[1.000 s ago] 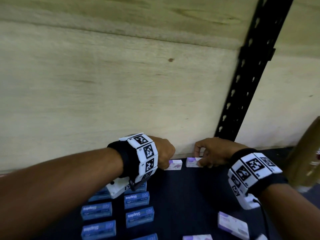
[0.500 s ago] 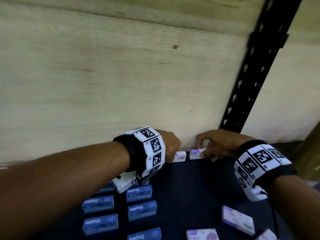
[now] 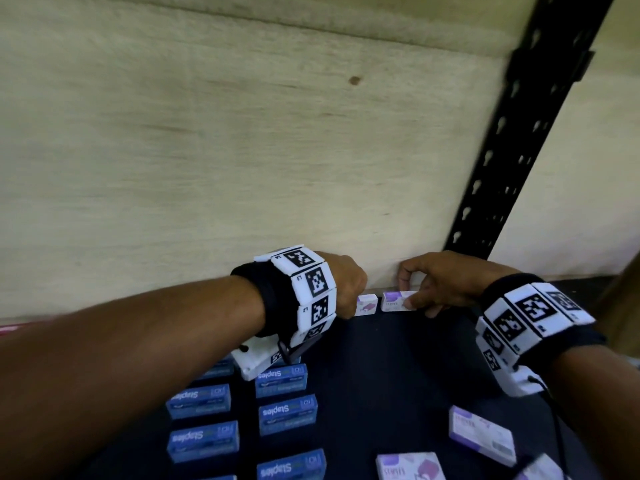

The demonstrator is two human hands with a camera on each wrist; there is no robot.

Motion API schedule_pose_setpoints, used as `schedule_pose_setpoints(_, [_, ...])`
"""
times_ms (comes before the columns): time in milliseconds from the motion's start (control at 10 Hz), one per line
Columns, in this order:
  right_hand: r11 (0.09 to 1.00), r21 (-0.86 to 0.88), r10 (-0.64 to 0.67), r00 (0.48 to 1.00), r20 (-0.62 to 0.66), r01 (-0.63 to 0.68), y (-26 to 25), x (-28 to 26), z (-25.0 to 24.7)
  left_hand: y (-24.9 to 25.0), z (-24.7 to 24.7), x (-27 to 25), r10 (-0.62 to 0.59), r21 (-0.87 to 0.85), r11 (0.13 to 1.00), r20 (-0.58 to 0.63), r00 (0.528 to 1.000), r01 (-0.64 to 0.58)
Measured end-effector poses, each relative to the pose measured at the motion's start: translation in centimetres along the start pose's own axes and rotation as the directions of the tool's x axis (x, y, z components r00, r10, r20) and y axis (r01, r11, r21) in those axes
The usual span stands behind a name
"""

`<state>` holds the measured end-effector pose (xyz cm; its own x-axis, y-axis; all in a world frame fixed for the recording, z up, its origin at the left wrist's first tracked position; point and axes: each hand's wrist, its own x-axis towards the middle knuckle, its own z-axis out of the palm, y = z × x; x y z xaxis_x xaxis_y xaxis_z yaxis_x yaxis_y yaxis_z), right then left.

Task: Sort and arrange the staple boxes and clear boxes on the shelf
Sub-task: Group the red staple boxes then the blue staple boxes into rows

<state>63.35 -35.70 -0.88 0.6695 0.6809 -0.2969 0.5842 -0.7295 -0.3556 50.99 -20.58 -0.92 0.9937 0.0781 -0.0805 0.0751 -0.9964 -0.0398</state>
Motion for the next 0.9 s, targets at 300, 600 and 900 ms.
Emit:
schedule_pose_setpoints(300, [0.999, 0.038, 0.018, 1.0, 0.017, -0.018, 0.9, -0.9, -0.1, 0.5, 0.0, -0.2, -0.014, 0.038, 0.999, 0.042, 0.999, 0.013])
schedule_pose_setpoints(600, [0.977, -0.181, 0.115, 0.993, -0.015, -0.116, 0.5, -4.0, 0.5, 2.0, -3.2, -3.8, -0.055, 0.072, 0.996, 0.072, 0.996, 0.049])
schedule_pose_setpoints(900, [0.937, -0.325, 0.169, 0.981, 0.098, -0.129, -1.3, -10.8, 1.6, 6.6, -2.7, -9.0, 0.181, -0.075, 0.983, 0.334, 0.925, -0.165])
